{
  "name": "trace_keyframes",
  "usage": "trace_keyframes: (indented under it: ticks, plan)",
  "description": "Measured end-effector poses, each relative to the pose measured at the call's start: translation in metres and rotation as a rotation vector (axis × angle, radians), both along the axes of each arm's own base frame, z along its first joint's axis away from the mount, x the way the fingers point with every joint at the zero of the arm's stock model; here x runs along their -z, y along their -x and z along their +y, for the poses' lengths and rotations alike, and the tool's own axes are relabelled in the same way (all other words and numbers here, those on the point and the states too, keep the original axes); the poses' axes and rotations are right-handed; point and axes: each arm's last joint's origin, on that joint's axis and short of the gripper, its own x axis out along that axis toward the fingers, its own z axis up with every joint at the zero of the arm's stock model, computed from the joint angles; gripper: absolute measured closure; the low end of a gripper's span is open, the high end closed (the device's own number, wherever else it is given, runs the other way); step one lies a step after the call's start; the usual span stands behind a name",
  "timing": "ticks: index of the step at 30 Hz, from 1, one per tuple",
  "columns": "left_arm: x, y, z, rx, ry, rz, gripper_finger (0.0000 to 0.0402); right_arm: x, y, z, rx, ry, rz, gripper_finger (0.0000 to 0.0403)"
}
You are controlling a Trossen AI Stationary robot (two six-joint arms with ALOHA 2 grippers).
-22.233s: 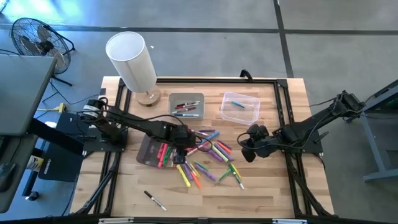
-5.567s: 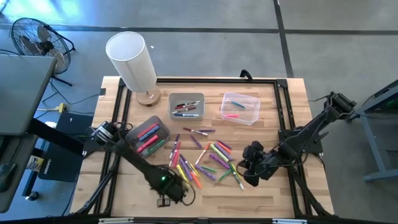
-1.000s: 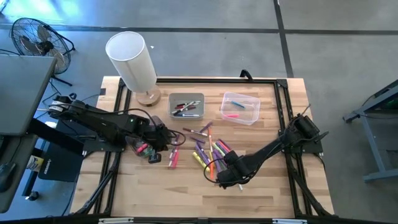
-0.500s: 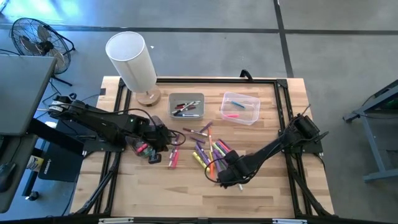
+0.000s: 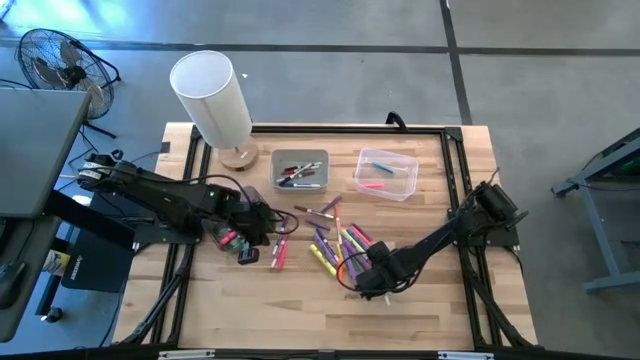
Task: Pick & Place Markers
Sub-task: Put the yellow pen into the transparent bin
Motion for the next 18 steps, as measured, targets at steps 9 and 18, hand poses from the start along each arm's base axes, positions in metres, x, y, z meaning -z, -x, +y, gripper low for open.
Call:
trace_keyframes:
  ticks: [9, 18]
  plan:
    - [0.000, -0.001, 0.001, -0.013, -0.040, -0.013, 0.0401, -0.003, 0.008, 0.001, 0.057, 0.018, -0.003, 0.0376]
    - [-0.006, -0.010, 0.014, -0.077, -0.004, -0.099, 0.0401, -0.062, 0.048, 0.000, 0.099, 0.135, -0.096, 0.0376]
